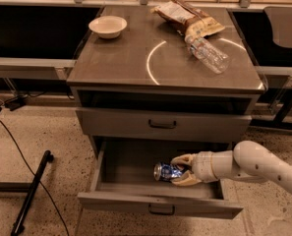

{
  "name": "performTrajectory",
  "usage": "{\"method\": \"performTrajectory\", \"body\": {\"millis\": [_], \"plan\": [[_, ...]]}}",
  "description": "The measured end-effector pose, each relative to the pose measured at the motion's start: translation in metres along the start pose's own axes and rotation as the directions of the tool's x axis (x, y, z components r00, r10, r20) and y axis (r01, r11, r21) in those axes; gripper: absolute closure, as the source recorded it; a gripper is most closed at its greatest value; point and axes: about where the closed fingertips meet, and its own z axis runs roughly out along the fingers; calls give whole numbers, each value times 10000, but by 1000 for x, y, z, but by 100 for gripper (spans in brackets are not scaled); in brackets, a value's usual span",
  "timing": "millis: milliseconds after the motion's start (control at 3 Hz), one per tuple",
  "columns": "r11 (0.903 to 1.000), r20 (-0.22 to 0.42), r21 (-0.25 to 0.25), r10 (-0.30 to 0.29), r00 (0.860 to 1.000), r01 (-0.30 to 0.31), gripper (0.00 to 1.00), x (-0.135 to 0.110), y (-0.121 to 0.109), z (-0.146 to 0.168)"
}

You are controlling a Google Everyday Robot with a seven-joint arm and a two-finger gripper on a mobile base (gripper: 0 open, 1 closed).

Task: Pick pepsi can from middle drawer and place on counter

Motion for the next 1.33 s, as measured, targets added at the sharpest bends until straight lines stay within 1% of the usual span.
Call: {"method": "performTrajectory", "body": {"millis": [333, 667, 1000, 1333], "plan": [[9994, -44, 347, 18, 10000, -16, 100, -61, -6, -53], [9972, -676, 327, -646, 9956, 670, 100, -134, -18, -99], [9879, -1545, 306, -1454, 9772, 1519, 100, -201, -46, -141], [9847, -2344, 75, -1678, 9576, 1743, 100, -243, -89, -166]]}}
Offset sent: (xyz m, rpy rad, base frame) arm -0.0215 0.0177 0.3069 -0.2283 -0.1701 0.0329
